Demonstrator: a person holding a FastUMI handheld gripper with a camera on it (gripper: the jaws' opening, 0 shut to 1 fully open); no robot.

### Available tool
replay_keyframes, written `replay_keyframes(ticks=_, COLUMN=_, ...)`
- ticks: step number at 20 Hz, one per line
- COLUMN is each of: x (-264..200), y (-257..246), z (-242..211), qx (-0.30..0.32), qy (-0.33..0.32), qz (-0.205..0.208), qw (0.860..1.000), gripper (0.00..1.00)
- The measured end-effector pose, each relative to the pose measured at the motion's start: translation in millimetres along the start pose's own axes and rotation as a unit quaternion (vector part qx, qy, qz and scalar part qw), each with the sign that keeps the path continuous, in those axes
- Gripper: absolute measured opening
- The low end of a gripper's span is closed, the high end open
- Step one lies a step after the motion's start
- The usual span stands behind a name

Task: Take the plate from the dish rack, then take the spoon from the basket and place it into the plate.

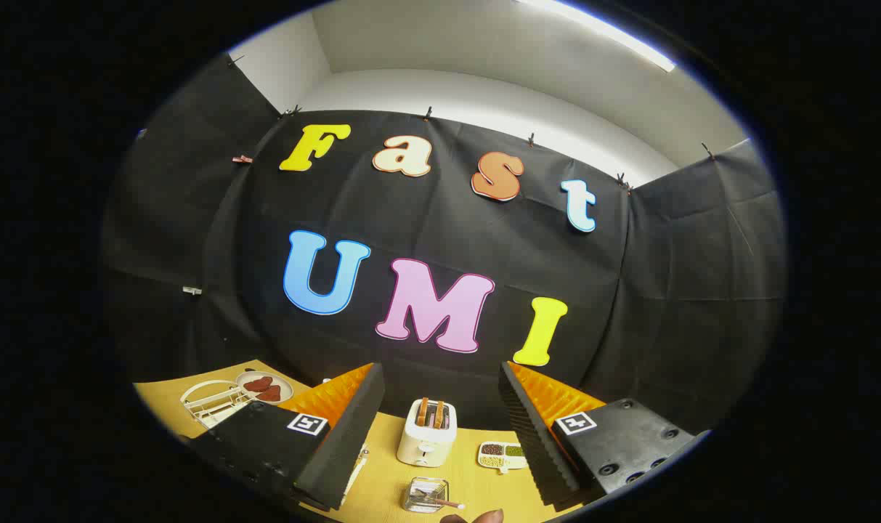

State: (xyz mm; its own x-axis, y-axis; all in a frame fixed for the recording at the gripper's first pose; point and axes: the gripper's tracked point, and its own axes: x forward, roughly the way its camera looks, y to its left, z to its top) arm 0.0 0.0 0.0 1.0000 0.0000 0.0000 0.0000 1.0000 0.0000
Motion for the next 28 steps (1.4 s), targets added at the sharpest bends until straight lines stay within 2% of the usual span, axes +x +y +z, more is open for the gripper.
replay_keyframes(ticks=13, x=-8.2, y=13.1, z=-4.1, qx=0.004, qy=0.010, qz=0.012, qw=1.000, gripper=0.97)
replay_keyframes(ticks=23, x=4.7, y=27.3, z=-5.2, qx=0.010, qy=0.021, qz=0.019, qw=1.000, gripper=0.97)
replay_keyframes(ticks=25, x=11.8, y=37.6, z=-4.6, qx=0.015, qy=0.024, qz=0.027, qw=0.999, gripper=0.97)
replay_keyframes(ticks=28, x=28.4, y=68.2, z=-14.2, qx=0.036, qy=0.056, qz=0.062, qw=0.996, gripper=0.97)
